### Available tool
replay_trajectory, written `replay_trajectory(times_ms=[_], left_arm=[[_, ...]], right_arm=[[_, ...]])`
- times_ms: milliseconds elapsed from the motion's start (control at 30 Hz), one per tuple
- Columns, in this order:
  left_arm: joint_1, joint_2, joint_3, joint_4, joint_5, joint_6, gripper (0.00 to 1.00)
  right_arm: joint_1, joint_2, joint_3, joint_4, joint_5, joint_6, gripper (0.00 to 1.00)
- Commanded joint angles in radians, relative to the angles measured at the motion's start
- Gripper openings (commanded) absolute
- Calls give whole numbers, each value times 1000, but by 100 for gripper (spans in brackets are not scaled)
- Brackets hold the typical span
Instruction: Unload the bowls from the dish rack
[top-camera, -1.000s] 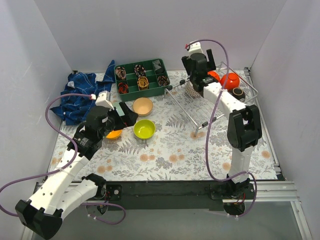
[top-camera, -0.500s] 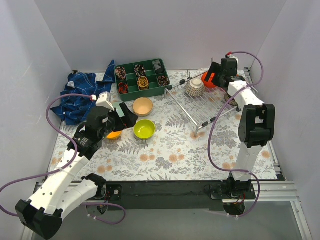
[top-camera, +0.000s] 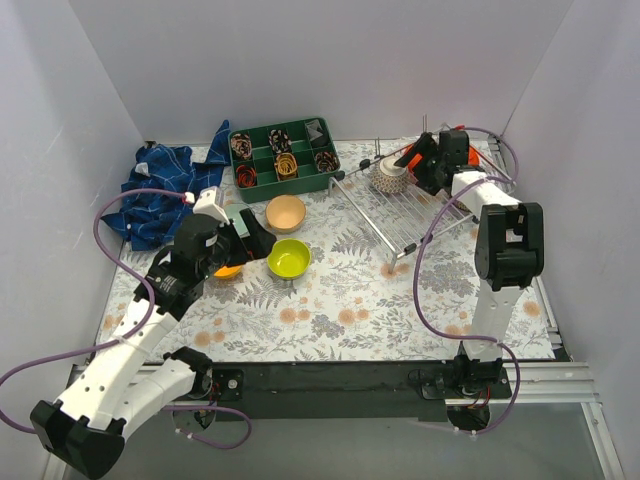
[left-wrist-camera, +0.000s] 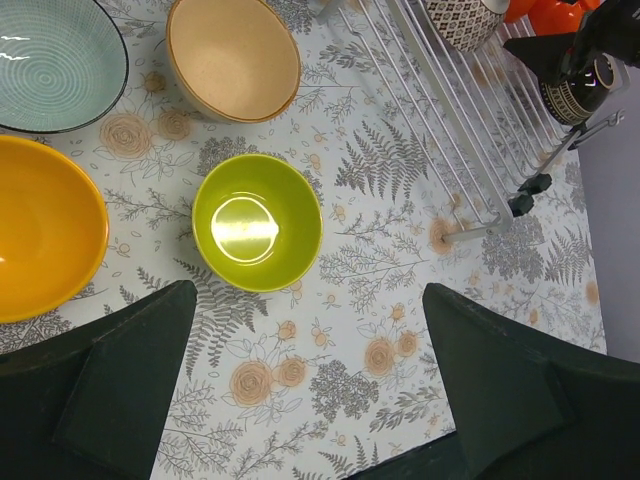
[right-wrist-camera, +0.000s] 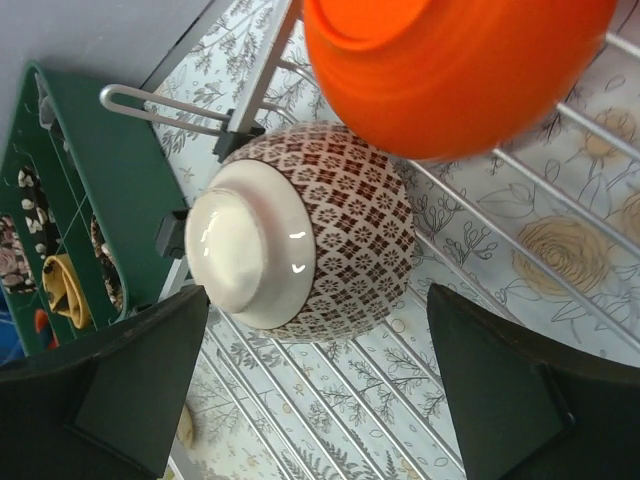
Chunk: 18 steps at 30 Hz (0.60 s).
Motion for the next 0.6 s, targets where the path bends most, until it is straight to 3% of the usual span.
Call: replay_trajectory(times_ms=[0, 567], left_arm=[[-1, -36, 13, -33, -6, -1, 98], [-2, -39, 9, -44, -5, 1, 98]], right_arm=[[-2, 26, -50, 127, -44, 136, 99], [-2, 61, -238, 427, -84, 294, 96]])
